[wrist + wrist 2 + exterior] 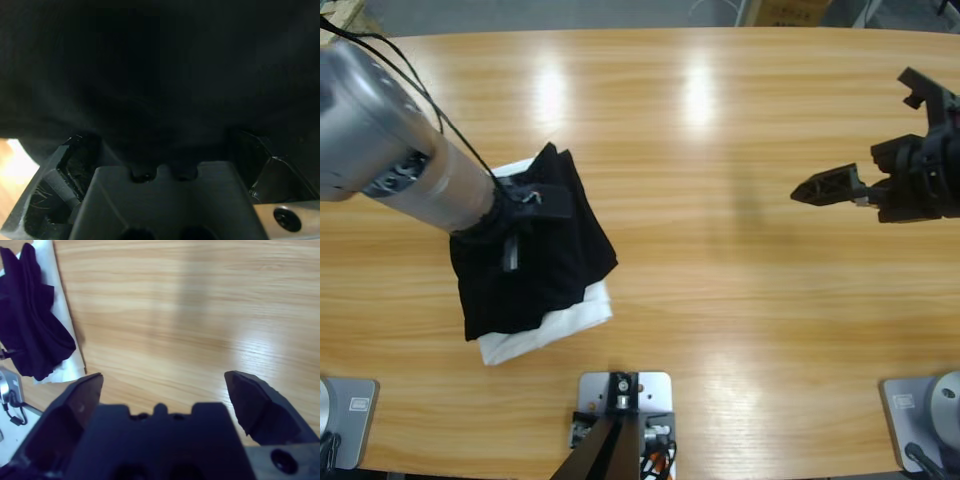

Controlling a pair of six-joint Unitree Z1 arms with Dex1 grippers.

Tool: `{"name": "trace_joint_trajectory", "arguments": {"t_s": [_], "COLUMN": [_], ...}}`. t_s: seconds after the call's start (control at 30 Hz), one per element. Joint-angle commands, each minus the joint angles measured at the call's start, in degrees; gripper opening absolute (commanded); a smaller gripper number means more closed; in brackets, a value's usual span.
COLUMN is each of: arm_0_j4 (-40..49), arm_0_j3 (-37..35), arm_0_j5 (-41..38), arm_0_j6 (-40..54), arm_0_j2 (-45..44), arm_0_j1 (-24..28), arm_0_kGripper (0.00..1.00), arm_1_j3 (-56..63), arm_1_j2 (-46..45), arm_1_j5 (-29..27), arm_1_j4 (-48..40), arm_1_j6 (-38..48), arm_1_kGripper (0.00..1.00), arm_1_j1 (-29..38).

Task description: Fold clothes

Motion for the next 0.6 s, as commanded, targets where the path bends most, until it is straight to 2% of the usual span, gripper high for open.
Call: {"name": "trace_joint_trajectory", "arguments": {"t_s": [0.03, 0.17, 0.4, 0.6], "arm_0_j4": [-3.5, -1.9, 0.9, 4.1], "arm_0_j3": [1.7, 3.3, 3.6, 3.5], "arm_0_j5": [-4.9, -3.1, 6.6, 8.6], "arm_0_j6": [-2.7, -4.9, -12.6, -15.0], "arm_0_j2": [8.0, 6.6, -2.8, -3.8], "arm_0_j1": [0.4, 0.5, 1.6, 4.6], "arm_0_kGripper": [0.991, 0.987, 0.987, 0.987], "arm_1_j3": [1.7, 1.9, 3.3, 3.5], "arm_1_j2": [3.4, 4.3, 5.4, 5.6], "arm_1_j5": [1.8, 2.1, 2.5, 7.1], "arm_1_j4": [-0.9, -1.1, -2.8, -3.9], "arm_1_j6": [-2.4, -3.1, -3.4, -3.4], "arm_1_kGripper": [1.0, 1.0, 1.0, 1.0], "arm_1_j1": [-3.6, -4.5, -4.5, -4.5]}}
